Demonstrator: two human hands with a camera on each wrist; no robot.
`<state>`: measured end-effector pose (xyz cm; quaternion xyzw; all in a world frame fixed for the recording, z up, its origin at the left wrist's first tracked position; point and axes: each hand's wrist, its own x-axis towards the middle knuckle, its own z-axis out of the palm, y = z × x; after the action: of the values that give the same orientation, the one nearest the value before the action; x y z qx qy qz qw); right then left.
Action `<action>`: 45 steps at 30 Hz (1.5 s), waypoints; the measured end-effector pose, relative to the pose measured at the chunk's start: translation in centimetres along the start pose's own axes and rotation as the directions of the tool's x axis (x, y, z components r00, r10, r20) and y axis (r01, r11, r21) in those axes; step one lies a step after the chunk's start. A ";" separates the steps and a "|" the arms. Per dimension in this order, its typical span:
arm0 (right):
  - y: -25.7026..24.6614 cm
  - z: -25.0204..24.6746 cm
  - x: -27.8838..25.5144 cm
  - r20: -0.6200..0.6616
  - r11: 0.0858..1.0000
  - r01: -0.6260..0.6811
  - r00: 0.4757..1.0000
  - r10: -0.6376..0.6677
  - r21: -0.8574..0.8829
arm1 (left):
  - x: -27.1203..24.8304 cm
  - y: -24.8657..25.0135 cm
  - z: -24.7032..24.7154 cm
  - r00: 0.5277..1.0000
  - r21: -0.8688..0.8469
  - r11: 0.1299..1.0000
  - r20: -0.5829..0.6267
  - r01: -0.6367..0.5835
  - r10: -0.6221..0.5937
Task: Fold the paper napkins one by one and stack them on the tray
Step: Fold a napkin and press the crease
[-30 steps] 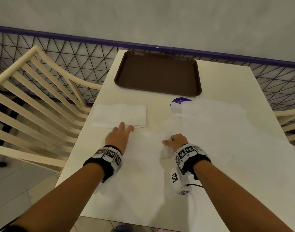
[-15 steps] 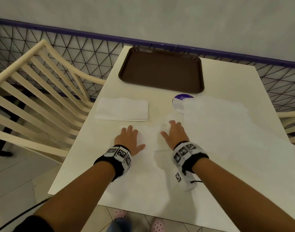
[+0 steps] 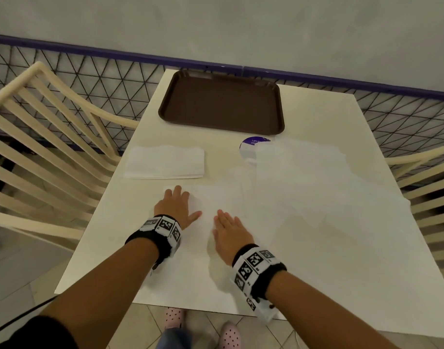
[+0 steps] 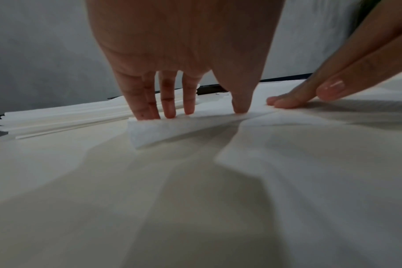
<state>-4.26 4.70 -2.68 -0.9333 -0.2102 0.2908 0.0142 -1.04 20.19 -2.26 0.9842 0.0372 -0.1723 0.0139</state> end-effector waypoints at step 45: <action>2.1 -5.6 2.1 -0.038 0.993 -0.054 0.998 0.051 -0.102 | -1.9 -0.5 -1.4 0.967 0.333 0.908 0.085 -0.255 0.241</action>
<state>1.14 4.16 0.52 -0.9430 -0.2000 0.2633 -0.0378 -2.39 20.64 -0.31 0.9645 -0.1189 -0.1935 -0.1345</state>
